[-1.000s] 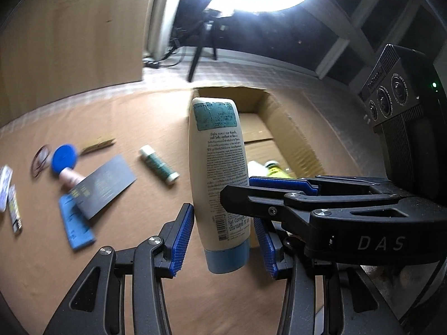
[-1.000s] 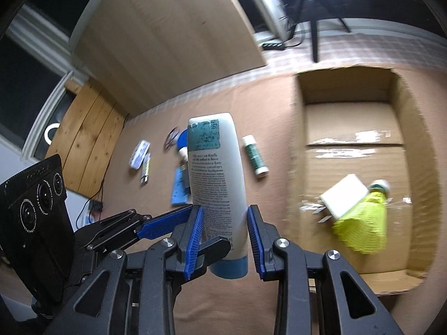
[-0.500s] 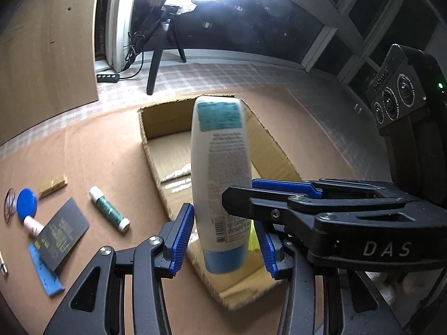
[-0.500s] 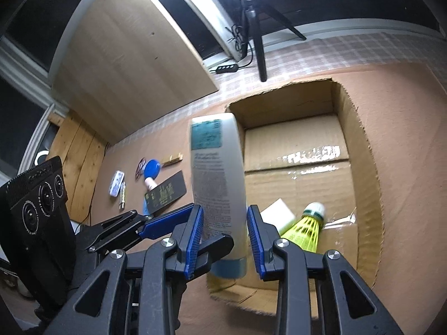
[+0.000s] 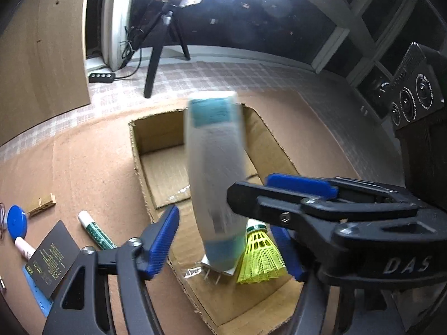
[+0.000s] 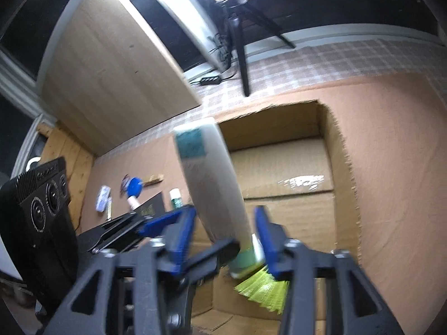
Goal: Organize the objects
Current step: 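Lower the sunscreen bottle into the box and open the left gripper, then move the right tool to the black printed card and open around it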
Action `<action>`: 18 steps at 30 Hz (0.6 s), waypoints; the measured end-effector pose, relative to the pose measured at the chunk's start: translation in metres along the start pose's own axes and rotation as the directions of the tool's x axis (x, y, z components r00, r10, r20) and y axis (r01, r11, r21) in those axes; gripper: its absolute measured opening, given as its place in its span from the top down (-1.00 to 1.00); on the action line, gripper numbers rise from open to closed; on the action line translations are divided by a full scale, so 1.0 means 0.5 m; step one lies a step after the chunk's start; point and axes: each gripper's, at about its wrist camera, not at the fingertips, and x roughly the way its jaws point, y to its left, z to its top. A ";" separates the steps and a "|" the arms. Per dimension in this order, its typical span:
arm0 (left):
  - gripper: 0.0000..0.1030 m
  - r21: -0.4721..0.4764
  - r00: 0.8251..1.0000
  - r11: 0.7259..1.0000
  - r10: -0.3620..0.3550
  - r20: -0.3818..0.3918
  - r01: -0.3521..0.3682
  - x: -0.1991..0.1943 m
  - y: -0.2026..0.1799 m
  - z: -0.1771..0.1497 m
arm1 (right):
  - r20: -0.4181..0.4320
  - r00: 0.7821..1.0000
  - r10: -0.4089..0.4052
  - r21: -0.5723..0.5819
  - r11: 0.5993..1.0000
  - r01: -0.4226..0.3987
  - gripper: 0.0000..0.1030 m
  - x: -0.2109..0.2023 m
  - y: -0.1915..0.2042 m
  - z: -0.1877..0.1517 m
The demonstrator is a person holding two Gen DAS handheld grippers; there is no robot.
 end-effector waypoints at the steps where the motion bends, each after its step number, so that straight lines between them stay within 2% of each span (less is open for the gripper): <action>1: -0.37 0.008 1.000 1.000 0.002 -0.001 -0.001 0.000 -0.001 -0.001 | 0.011 1.000 -0.008 0.004 1.000 0.008 -0.05 -0.003 -0.001 0.000; 9: -0.37 0.031 1.000 0.999 0.025 0.005 -0.025 -0.021 0.007 -0.021 | 0.018 1.000 -0.015 0.021 1.000 0.015 -0.05 -0.007 -0.010 -0.008; 18: -0.37 -0.004 0.999 0.999 0.049 0.014 -0.049 -0.081 0.068 -0.059 | 0.039 0.999 -0.028 -0.021 0.999 0.029 -0.05 -0.018 0.033 -0.037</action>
